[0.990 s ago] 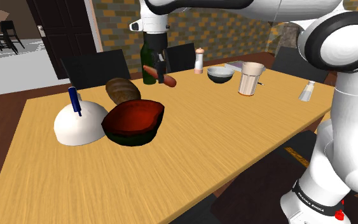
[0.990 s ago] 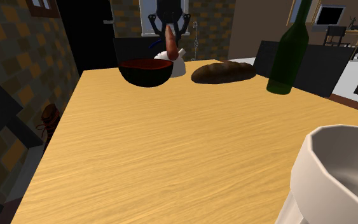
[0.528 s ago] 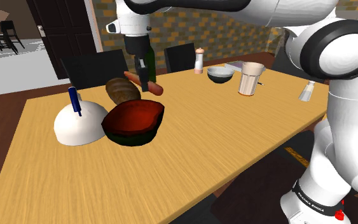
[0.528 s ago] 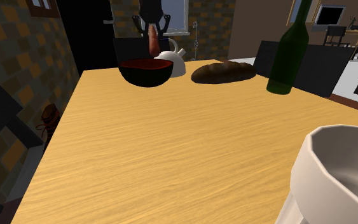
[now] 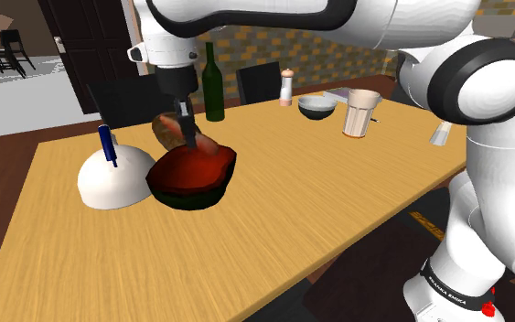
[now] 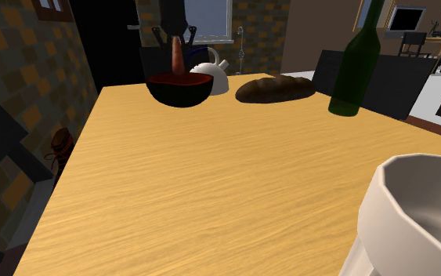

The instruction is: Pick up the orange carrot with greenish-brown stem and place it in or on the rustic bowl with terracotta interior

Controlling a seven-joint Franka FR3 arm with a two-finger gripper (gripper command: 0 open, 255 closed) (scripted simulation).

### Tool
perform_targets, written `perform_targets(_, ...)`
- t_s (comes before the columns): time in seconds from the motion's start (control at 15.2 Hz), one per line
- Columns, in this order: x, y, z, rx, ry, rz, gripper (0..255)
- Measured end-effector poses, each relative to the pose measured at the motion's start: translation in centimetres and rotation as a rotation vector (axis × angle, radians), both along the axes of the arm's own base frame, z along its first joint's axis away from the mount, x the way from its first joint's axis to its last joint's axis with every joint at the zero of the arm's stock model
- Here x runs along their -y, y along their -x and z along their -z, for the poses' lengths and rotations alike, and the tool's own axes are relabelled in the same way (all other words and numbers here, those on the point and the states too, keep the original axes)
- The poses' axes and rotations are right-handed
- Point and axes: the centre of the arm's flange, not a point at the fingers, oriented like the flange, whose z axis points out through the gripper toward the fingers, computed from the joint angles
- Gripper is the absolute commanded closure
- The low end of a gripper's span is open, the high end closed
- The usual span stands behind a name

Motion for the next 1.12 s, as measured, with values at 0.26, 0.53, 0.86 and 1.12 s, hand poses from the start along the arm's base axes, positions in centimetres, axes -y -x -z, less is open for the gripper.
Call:
perform_targets(0.26, 0.0, 0.1, 2.1, 0.0, 0.0, 0.001, 255)
perform_targets(0.53, 0.0, 0.0, 4.3, 0.0, 0.0, 0.001, 255)
perform_targets(0.86, 0.0, 0.0, 5.0, 0.0, 0.0, 0.0, 255)
perform_targets(1.12, 0.0, 0.0, 5.0, 0.0, 0.0, 0.0, 0)
